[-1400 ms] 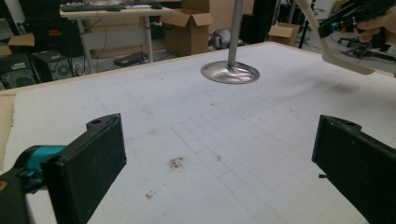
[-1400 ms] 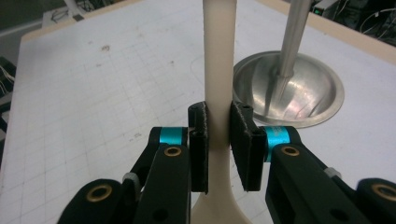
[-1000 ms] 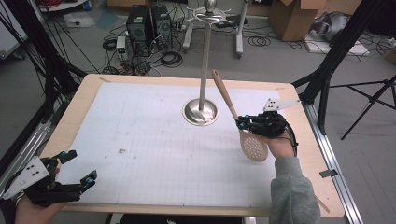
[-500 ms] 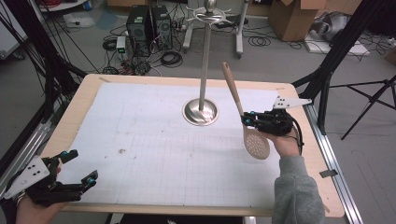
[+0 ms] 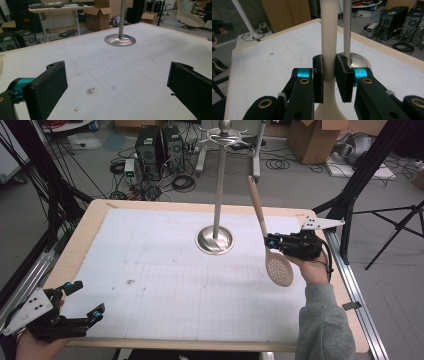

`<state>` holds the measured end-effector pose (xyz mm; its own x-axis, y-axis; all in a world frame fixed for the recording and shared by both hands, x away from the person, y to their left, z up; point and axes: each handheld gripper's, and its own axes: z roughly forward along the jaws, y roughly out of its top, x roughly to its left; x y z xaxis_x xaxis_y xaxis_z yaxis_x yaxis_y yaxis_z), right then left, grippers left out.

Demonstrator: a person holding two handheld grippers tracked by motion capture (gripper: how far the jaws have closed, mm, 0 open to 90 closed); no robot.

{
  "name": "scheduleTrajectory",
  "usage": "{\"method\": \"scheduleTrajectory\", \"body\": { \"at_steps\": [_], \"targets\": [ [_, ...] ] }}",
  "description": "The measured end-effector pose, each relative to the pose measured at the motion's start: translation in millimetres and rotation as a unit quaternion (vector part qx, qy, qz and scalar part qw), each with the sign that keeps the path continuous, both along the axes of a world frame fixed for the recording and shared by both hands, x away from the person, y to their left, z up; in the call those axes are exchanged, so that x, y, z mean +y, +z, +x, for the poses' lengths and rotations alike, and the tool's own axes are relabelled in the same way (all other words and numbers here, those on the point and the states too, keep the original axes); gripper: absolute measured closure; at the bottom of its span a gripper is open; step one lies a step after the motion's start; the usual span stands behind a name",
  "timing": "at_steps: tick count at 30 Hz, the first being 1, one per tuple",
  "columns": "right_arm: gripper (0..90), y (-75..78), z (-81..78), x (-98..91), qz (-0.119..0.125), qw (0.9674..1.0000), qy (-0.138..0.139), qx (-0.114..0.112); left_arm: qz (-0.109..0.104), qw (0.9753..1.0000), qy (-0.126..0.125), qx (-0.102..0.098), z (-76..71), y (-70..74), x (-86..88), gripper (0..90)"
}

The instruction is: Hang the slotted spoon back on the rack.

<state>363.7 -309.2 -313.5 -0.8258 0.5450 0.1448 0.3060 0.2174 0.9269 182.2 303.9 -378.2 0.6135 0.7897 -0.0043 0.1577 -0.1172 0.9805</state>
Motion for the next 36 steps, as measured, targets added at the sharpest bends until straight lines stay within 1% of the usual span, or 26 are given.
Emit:
{"method": "scheduleTrajectory", "body": {
  "at_steps": [5,9,15,22,23,25,27,29,32,35,36],
  "targets": [
    [77.7,9.9,-0.1,-4.6,-0.002,1.0000,-0.008,-0.002,0.000,1.0000,0.000,0.001,-0.1,0.0,-0.1,3.1],
    [77.7,17.7,0.8,-6.3,0.005,0.9999,-0.014,-0.003,0.001,1.0000,-0.001,0.002,-0.1,-0.8,-0.9,3.1],
    [77.8,27.5,4.3,-5.4,-0.001,0.9998,-0.020,-0.006,0.003,1.0000,-0.003,0.003,-0.4,-1.6,-2.5,3.0],
    [77.7,32.7,6.0,-6.2,0.003,0.9996,-0.027,-0.011,0.001,1.0000,-0.001,0.000,-1.6,-1.3,-1.4,3.1],
    [77.7,34.3,6.0,-6.8,0.004,0.9993,-0.033,-0.015,0.001,1.0000,-0.001,-0.001,-1.7,-1.3,-1.4,3.1],
    [77.7,35.3,6.4,-7.2,0.004,0.9994,-0.031,-0.014,0.000,1.0000,-0.001,-0.002,-1.7,-1.6,-1.5,3.1],
    [77.7,38.0,7.9,-7.9,0.003,0.9993,-0.032,-0.019,0.001,1.0000,-0.001,0.000,-2.3,-1.6,-0.7,3.1],
    [77.7,40.3,8.2,-8.6,0.006,0.9993,-0.033,-0.015,0.000,1.0000,0.001,-0.001,-2.7,-1.8,0.0,3.1],
    [77.7,43.0,10.2,-9.3,0.012,0.9992,-0.034,-0.016,-0.001,1.0000,0.001,-0.001,-3.1,-1.8,0.5,3.1],
    [77.7,44.6,11.5,-8.9,0.013,0.9993,-0.032,-0.015,-0.005,1.0000,-0.002,-0.001,-3.8,-1.8,1.1,3.1],
    [77.7,45.8,13.5,-7.7,0.010,0.9994,-0.030,-0.012,-0.007,1.0000,-0.005,-0.001,-3.8,-1.8,1.2,3.1]
  ]
}}
